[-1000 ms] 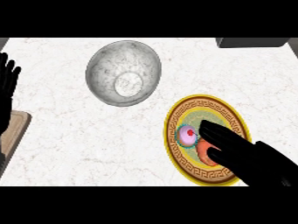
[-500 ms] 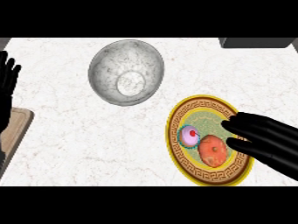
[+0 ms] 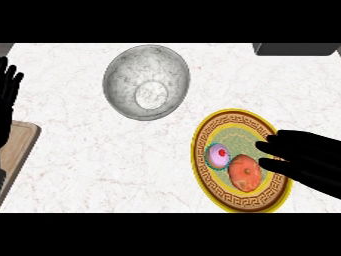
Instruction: Pick the cupcake from the plate and place it in the bowl
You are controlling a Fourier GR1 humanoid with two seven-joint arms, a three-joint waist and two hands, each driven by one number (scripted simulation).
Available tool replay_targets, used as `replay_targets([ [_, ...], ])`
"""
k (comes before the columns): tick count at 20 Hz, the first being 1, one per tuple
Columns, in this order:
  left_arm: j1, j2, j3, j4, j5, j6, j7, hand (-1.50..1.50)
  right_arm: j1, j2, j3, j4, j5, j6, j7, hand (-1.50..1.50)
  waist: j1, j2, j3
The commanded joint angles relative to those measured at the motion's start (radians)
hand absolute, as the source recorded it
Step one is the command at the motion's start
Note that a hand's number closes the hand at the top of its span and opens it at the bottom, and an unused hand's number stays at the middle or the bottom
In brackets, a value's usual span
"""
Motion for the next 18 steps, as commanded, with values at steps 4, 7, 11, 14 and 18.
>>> replay_targets([
  [4,0.019,-0.043,0.001,-0.038,-0.053,0.006,0.025,0.00,-0.017,0.197,0.122,0.085,0.220,0.029,-0.004,-1.50,0.005,0.000,0.001],
  [7,-0.026,-0.037,0.032,0.011,-0.046,-0.031,0.016,0.00,-0.122,0.245,0.130,0.221,0.253,0.082,-0.023,-1.50,0.008,0.002,0.000],
  [11,-0.052,-0.042,0.046,-0.018,-0.070,0.000,0.079,0.00,-0.029,0.325,0.195,0.206,0.375,0.055,-0.023,-1.50,0.001,0.001,0.001],
  [14,-0.019,-0.091,0.026,-0.038,-0.096,-0.004,0.039,0.00,-0.039,0.345,0.170,0.309,0.469,0.038,-0.125,-1.50,0.004,0.001,0.001],
  [18,0.028,-0.102,0.054,-0.049,-0.111,-0.035,0.024,0.00,0.017,0.386,0.177,0.286,0.544,0.058,-0.131,-1.50,0.000,-0.001,0.001],
])
